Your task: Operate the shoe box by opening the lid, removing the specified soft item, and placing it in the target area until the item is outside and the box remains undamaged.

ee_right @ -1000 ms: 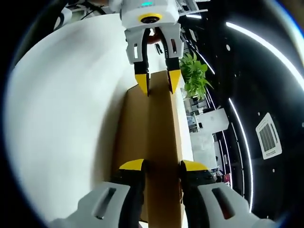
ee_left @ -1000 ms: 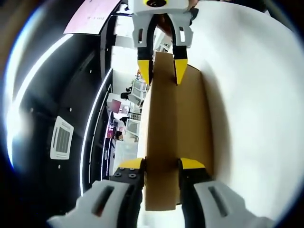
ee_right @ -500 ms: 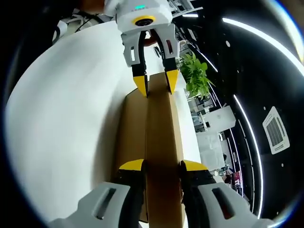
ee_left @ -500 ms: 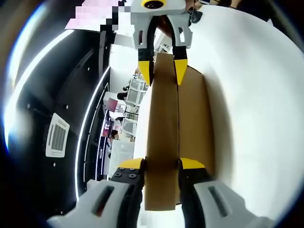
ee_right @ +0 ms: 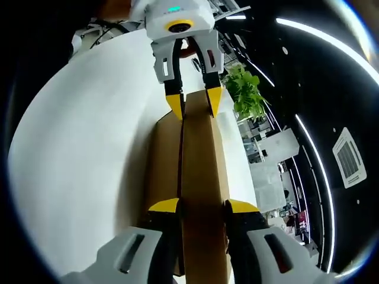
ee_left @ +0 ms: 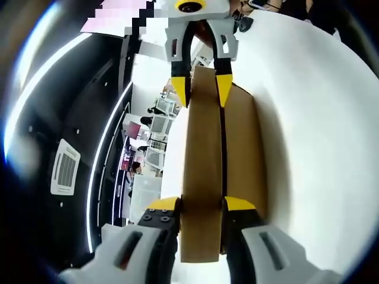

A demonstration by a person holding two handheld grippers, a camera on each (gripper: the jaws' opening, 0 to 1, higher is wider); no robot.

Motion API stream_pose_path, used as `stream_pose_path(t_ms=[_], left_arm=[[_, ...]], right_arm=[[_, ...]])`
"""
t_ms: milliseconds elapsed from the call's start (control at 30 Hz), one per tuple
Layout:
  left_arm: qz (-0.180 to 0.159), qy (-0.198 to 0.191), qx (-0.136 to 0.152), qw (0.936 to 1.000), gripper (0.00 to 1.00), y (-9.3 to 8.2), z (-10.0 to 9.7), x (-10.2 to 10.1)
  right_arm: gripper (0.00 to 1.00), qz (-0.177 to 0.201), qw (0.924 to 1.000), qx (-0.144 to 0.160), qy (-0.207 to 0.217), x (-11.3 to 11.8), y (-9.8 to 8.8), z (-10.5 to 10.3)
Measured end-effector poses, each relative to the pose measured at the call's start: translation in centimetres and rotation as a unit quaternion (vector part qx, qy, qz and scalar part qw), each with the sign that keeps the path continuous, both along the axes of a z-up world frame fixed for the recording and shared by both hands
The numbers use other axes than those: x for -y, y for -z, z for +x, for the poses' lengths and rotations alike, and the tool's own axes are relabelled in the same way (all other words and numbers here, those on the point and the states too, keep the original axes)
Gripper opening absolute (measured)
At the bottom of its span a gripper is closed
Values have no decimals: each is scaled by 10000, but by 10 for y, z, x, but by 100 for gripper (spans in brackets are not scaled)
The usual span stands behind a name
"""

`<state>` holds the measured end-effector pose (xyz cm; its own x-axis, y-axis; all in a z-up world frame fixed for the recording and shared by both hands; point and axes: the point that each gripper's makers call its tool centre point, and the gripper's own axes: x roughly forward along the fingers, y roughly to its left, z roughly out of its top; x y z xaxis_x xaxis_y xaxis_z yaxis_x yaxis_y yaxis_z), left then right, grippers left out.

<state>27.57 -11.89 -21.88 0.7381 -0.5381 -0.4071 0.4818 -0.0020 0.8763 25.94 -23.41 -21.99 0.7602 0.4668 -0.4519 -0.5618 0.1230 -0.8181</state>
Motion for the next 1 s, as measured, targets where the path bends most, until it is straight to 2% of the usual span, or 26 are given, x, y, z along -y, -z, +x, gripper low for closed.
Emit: stream_pose_path(t_ms=[300,400,533,767,1000], left_arm=[[3,83,-134,9999,28,-4,1,1],[15,136,-248,9996,28,-9,2,0],[-27,191,-538,9984,28,-11,4,1],[91,226,-537,9983,28,-12,4,2],[116,262,-691,9972,28,-18,6,2]], right_arm=[[29,32,9998,-203,-57,2,-5,3],[29,-3,9997,-258,-52,0,-7,4],[29,59,9993,-375,-15,1,-9,6],[29,55,9989,-467,8,1,-11,6],[29,113,9984,-548,23,0,-15,7]])
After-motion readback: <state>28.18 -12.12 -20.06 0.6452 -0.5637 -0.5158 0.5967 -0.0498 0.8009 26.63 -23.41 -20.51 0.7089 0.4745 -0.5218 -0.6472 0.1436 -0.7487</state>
